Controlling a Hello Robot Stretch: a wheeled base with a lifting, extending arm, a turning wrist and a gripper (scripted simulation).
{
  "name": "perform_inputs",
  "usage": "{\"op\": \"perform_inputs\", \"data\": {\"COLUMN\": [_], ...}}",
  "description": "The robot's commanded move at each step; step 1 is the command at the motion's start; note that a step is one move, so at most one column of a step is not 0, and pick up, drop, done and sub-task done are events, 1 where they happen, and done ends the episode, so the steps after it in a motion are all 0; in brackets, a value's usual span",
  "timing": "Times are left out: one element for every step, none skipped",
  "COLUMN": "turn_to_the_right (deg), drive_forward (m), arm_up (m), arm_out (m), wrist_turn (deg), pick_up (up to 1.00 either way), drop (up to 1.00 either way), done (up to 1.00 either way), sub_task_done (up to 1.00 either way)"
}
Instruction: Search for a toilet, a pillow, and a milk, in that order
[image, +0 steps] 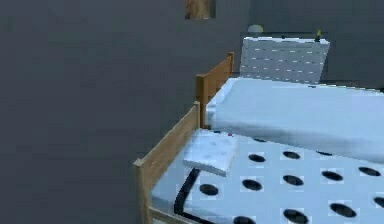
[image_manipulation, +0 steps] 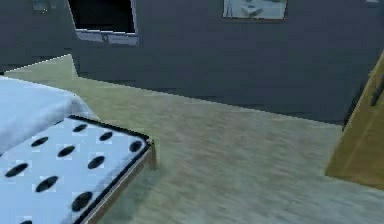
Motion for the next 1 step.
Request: {"op": "perform_inputs", "data": {"turn_to_the_right": [45.0], "drive_forward": [0.0], "arm_up": [0.0], "arm_out": [0.0], "wrist_turn": [0.0], "pick_up": [0.0], "drop": [0.0], "done": [0.0], "sub_task_done": [0.0]}}
